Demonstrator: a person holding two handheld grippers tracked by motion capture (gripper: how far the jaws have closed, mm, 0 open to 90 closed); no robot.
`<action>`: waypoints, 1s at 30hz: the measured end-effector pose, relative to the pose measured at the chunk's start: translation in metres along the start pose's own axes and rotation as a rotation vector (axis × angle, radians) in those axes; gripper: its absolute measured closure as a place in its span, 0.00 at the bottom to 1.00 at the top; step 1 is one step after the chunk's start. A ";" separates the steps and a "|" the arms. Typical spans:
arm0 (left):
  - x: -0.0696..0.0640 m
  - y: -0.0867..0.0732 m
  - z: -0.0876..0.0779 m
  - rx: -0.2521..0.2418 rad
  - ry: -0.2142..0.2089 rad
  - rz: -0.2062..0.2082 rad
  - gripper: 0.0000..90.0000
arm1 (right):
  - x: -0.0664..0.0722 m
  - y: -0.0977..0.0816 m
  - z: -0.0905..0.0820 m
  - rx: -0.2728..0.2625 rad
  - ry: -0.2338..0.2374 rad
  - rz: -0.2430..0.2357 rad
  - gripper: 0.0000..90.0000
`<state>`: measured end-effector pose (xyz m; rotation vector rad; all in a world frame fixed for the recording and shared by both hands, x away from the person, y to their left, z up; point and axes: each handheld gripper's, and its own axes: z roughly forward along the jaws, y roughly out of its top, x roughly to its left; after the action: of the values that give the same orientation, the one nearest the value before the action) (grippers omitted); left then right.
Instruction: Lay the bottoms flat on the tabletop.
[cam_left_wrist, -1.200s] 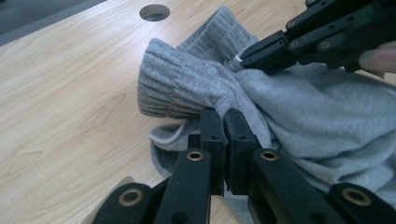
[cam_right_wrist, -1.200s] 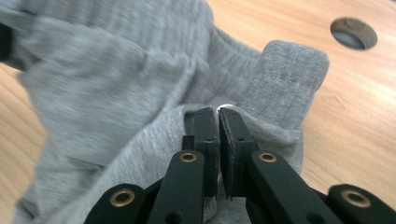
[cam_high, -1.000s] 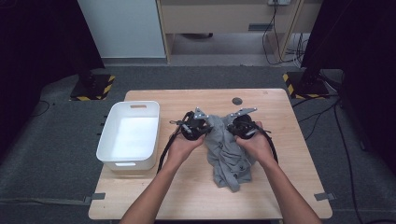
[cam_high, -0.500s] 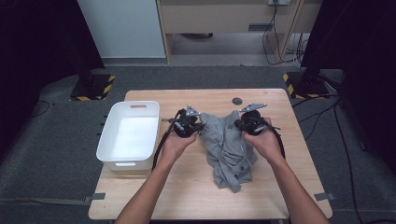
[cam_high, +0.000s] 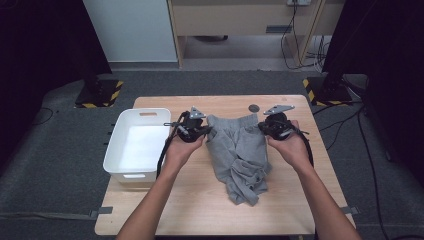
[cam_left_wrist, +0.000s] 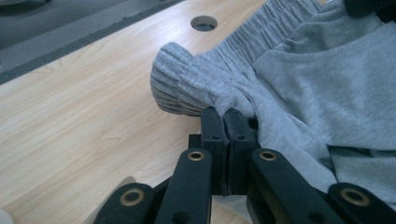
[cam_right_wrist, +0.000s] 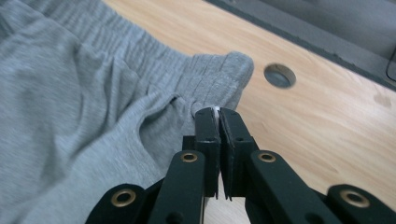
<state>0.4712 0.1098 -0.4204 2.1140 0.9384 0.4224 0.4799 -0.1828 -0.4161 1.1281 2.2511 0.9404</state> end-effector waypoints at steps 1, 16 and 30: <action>-0.003 -0.001 0.005 0.010 -0.004 0.001 0.98 | -0.001 -0.004 0.002 0.010 -0.004 0.003 0.97; -0.043 -0.021 0.075 0.072 -0.037 -0.026 0.98 | -0.005 -0.023 0.015 0.040 -0.012 0.010 0.97; -0.052 -0.038 0.094 0.074 0.005 -0.018 0.98 | -0.005 -0.029 0.020 0.065 -0.019 0.004 0.97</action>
<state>0.4705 0.0394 -0.5097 2.1702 0.9895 0.3891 0.4802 -0.1923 -0.4503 1.1649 2.2798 0.8600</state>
